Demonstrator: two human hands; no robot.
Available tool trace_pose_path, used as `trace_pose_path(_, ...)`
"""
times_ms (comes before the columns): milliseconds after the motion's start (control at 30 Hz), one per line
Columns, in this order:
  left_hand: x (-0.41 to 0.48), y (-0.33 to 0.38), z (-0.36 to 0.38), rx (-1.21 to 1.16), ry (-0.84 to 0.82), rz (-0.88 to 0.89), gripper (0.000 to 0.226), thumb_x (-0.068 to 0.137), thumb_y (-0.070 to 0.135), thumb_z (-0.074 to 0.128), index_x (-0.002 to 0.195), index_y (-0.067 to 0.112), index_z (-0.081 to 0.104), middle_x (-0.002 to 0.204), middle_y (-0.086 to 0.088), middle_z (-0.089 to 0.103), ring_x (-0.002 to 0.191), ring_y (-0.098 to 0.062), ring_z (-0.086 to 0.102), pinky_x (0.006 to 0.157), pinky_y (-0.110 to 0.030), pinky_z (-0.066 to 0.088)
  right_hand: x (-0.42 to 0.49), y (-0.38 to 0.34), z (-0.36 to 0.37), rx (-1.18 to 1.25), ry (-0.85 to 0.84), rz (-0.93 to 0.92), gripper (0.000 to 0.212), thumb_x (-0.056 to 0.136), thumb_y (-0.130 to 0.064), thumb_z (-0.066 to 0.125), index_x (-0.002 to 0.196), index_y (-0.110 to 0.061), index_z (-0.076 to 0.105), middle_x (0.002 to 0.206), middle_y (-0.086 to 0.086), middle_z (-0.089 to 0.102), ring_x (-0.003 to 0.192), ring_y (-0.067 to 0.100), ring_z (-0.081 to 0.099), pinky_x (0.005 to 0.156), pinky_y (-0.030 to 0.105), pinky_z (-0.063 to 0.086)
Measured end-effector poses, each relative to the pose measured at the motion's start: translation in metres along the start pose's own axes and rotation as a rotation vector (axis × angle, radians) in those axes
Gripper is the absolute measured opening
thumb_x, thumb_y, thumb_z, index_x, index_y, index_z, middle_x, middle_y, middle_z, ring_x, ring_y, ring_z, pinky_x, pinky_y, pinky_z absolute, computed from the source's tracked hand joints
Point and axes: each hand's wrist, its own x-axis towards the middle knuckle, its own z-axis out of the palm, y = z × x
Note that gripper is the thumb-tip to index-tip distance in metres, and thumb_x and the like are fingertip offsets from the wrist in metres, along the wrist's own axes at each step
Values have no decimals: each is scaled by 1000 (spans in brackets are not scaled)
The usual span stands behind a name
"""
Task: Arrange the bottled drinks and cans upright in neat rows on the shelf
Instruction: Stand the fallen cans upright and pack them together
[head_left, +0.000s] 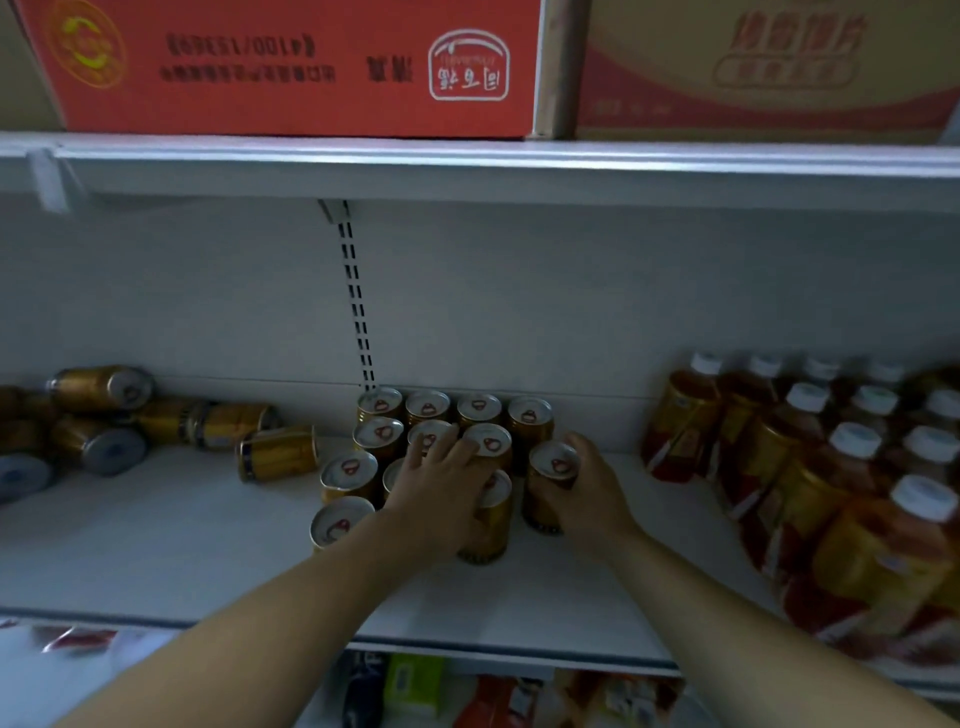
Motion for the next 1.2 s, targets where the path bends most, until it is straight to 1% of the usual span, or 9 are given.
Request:
trace_pose_path(300, 4, -11, -1, -142, -96, -22, 97, 80, 54, 63, 151, 27, 3, 160, 6, 5, 147, -16, 0, 116, -48, -4, 36, -1, 8, -128, -106, -18, 55, 75, -18, 75, 126, -20, 52, 118, -5, 57, 108, 13, 56, 89, 30, 46)
trace_pose_path(400, 2, -28, -2, -218, -49, -19, 92, 80, 69, 51, 151, 28, 9, 160, 3, 8, 147, -17, 3, 117, -48, 1, 41, 5, 9, -280, -137, -31, 76, 67, -49, 72, 133, -18, 47, 129, 6, 55, 119, 26, 53, 97, 41, 46)
trace_pose_path(500, 3, -60, -2, -261, -43, -210, 84, 79, 78, 29, 150, 36, 13, 160, 7, 4, 147, -18, -1, 117, -50, 3, 46, 3, 16, -457, -159, -81, 99, 69, -83, 47, 145, -21, 33, 147, 11, 36, 134, 32, 35, 106, 48, 37)
trace_pose_path(700, 2, -82, 3, -170, -248, -236, 75, 87, 73, 22, 149, 42, -5, 160, 5, -13, 146, -25, -16, 114, -56, 1, 43, -19, 27, -416, -192, 6, 80, 87, -67, 45, 151, -21, 29, 160, 6, 14, 143, 28, 25, 115, 41, 27)
trace_pose_path(833, -2, -90, 7, -190, -170, -252, 89, 76, 84, 20, 150, 39, 1, 160, 4, -7, 147, -23, -11, 117, -55, 8, 47, -20, 33, -428, -204, 26, 77, 89, -62, 49, 151, -21, 29, 161, 6, 10, 145, 27, 21, 117, 40, 25)
trace_pose_path(933, -3, -99, 16, -239, -147, -283, 116, 51, 99, 7, 150, 38, 1, 160, 4, -6, 146, -23, -11, 117, -54, 9, 48, -26, 42, -461, -228, 44, 73, 92, -57, 49, 152, -20, 27, 162, 5, 9, 148, 25, 12, 119, 38, 18)
trace_pose_path(1000, -3, -101, 18, -237, -155, -296, 106, 61, 94, 15, 150, 38, 0, 160, 4, -8, 146, -24, -13, 118, -54, 7, 49, -29, 44, -494, -239, 46, 71, 93, -56, 47, 152, -21, 27, 161, 5, 9, 148, 25, 11, 119, 38, 16)
trace_pose_path(1067, -4, -100, 15, -222, -154, -294, 94, 72, 87, 22, 149, 39, -1, 160, 3, -9, 146, -25, -14, 117, -54, 5, 50, -30, 43, -499, -259, 62, 72, 92, -59, 44, 152, -24, 26, 161, 5, 9, 147, 28, 12, 118, 41, 17)
trace_pose_path(1200, -23, -92, 6, -246, -133, -286, 101, 62, 91, 17, 148, 42, -3, 159, 7, -15, 145, -27, -18, 116, -57, 0, 40, -33, 39, -601, -206, 4, 99, 66, -86, 24, 150, -33, 26, 161, 2, 10, 147, 31, 9, 117, 48, 19)
